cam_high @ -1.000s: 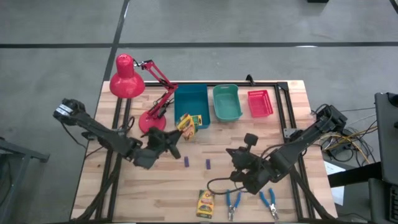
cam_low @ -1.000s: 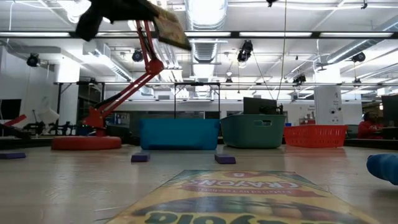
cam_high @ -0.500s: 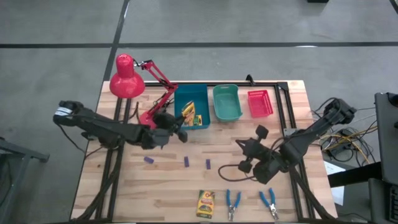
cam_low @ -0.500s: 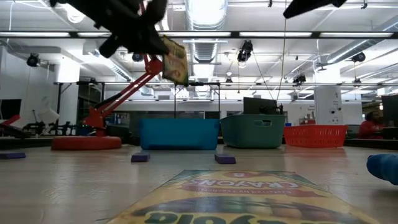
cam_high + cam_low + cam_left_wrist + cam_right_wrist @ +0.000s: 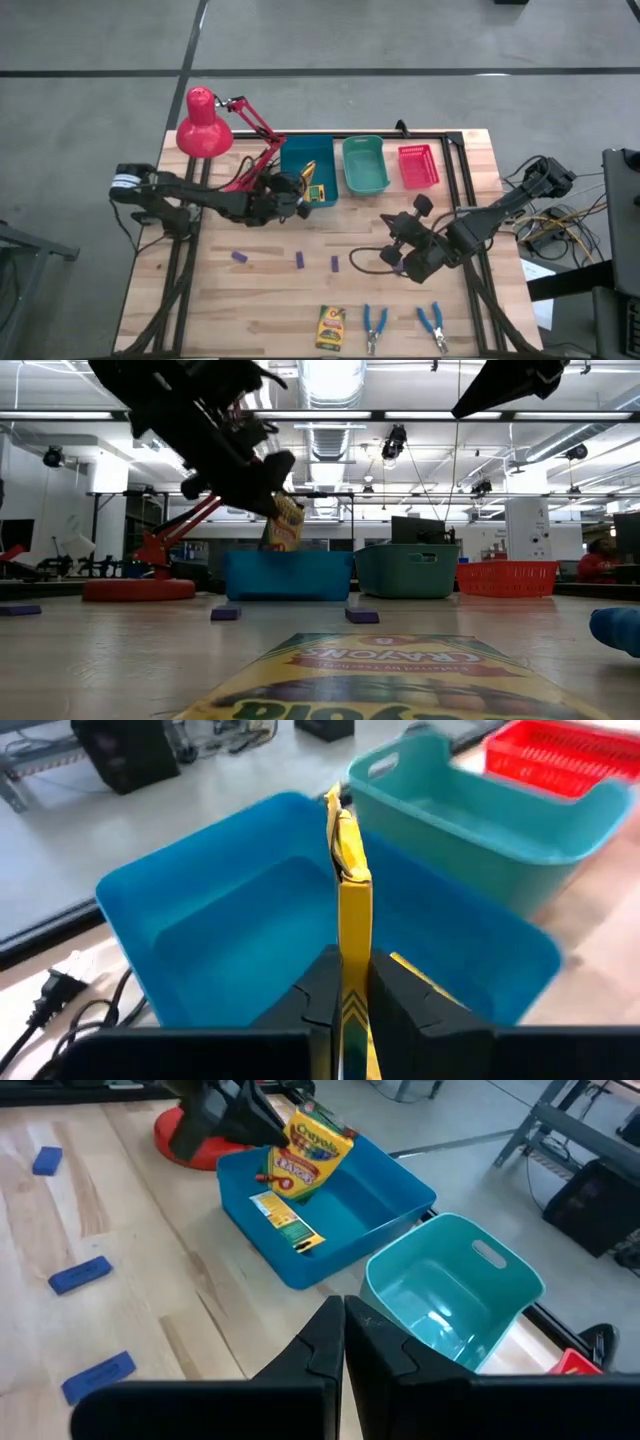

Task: Pick & Place School Supplies
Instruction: Put the crayon box into the blue bin

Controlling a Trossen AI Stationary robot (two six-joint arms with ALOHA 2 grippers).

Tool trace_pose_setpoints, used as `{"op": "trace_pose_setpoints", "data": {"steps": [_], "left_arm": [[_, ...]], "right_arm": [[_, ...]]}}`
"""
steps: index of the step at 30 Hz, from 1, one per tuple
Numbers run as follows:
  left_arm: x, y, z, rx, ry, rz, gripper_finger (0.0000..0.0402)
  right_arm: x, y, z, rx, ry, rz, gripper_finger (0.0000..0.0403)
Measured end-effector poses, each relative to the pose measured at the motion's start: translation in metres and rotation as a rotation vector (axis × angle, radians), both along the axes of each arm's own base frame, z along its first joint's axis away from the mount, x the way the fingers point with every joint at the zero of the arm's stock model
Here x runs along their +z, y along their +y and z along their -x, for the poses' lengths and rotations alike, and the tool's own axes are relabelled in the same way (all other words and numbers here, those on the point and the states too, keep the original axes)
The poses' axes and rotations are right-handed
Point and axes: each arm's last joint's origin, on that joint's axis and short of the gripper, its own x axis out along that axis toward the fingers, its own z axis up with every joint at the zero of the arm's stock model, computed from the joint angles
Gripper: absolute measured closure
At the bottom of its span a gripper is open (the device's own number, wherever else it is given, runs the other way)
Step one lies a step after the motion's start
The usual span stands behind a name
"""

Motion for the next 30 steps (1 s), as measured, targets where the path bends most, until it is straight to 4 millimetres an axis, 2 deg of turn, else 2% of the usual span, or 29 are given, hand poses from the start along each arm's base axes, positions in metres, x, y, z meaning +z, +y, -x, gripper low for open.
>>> {"op": "trace_pose_setpoints", "data": {"steps": [4, 22, 25, 30], "left_arm": [[-0.006, 0.004, -0.002, 0.014, 0.016, 0.001, 0.0360], [-0.001, 0.007, -0.005, 0.003, 0.035, -0.025, 0.0324], [0.008, 0.005, -0.010, -0.069, -0.017, 0.050, 0.0325], [0.040, -0.002, -0.023, -0.311, -0.107, 0.153, 0.0325]], "right_arm": [[0.000, 0.000, 0.000, 0.001, 0.003, 0.002, 0.0394], [-0.004, -0.014, -0.004, -0.048, 0.032, 0.018, 0.0394], [-0.005, -0.014, -0.005, -0.049, 0.034, 0.012, 0.0394], [-0.005, -0.013, -0.005, -0.023, 0.051, -0.022, 0.0394]]}}
